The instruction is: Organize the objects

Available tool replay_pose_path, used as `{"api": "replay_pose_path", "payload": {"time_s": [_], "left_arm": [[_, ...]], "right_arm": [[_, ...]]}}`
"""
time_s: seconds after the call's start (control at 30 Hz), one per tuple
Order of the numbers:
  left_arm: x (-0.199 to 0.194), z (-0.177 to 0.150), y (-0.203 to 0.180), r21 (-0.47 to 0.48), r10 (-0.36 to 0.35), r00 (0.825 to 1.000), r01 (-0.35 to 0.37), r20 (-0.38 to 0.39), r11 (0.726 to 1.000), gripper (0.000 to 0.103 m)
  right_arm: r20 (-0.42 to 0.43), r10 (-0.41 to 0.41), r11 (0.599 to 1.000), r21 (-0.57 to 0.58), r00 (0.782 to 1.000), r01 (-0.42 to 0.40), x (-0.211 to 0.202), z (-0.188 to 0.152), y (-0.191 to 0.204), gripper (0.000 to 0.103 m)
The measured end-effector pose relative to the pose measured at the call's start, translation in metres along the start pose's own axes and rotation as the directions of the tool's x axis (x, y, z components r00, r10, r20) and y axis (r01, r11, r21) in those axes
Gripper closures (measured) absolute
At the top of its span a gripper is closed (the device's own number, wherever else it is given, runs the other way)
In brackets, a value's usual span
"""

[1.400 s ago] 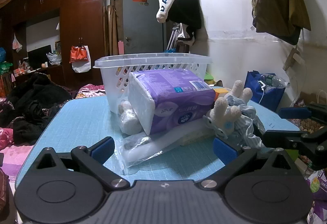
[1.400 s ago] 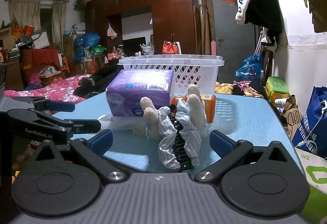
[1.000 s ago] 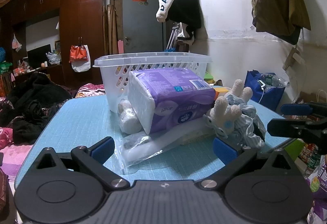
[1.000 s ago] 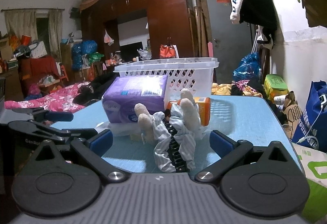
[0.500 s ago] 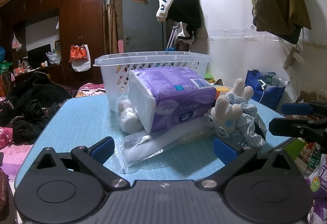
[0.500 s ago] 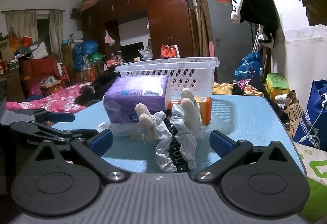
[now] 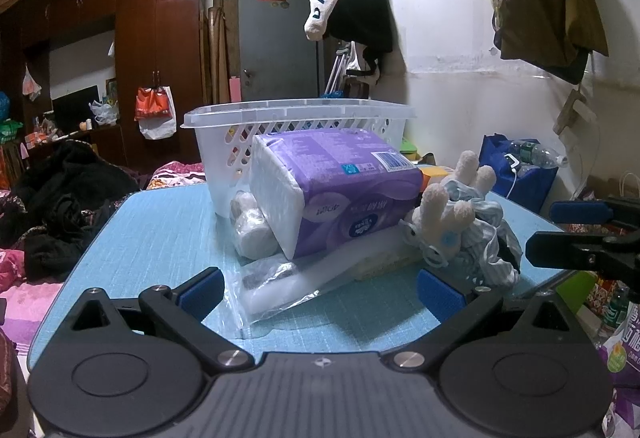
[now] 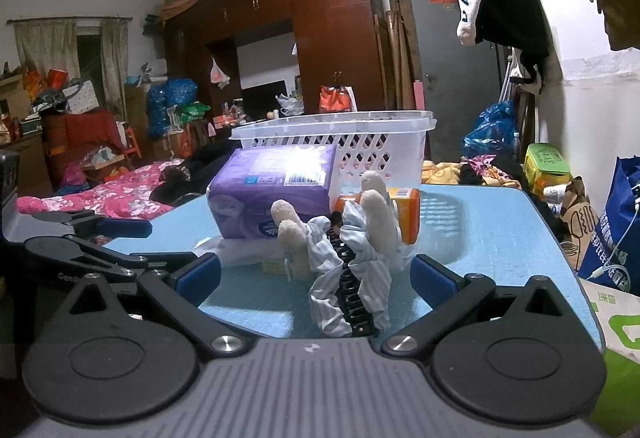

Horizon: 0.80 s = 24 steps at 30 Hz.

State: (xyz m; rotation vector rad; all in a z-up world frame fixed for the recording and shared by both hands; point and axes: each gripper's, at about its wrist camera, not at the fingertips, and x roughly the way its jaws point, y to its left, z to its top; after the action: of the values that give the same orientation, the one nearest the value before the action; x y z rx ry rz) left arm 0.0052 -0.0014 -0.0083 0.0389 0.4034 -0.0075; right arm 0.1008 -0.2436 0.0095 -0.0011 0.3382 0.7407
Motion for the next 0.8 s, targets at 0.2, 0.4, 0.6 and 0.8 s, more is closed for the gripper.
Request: {"api": "replay_pose_path", "payload": {"time_s": [0.2, 0.4, 0.6, 0.8], "left_arm": [[0.0000, 0.0003, -0.0002, 0.000, -0.001, 1.000, 0.001, 0.001, 1.000, 0.000], [-0.0001, 0.0002, -0.0001, 0.001, -0.001, 1.000, 0.001, 0.000, 1.000, 0.000], [0.0001, 0.0002, -0.0001, 0.002, -0.002, 1.000, 0.002, -0.001, 1.000, 0.000], [-0.0004, 0.0002, -0.0001, 0.003, -0.002, 1.000, 0.002, -0.001, 1.000, 0.000]], "right_arm": [[0.000, 0.005, 1.000, 0.003, 1.000, -0.005, -0.0005, -0.0006, -0.0002, 0.000], [-0.001, 0.005, 1.000, 0.003, 1.000, -0.005, -0.0004, -0.0009, -0.0003, 0.000], [-0.001, 0.006, 1.000, 0.003, 1.000, -0.006, -0.0003, -0.0010, -0.0003, 0.000], [-0.001, 0.006, 1.000, 0.003, 1.000, -0.006, -0.0004, -0.0009, -0.0002, 0.000]]}}
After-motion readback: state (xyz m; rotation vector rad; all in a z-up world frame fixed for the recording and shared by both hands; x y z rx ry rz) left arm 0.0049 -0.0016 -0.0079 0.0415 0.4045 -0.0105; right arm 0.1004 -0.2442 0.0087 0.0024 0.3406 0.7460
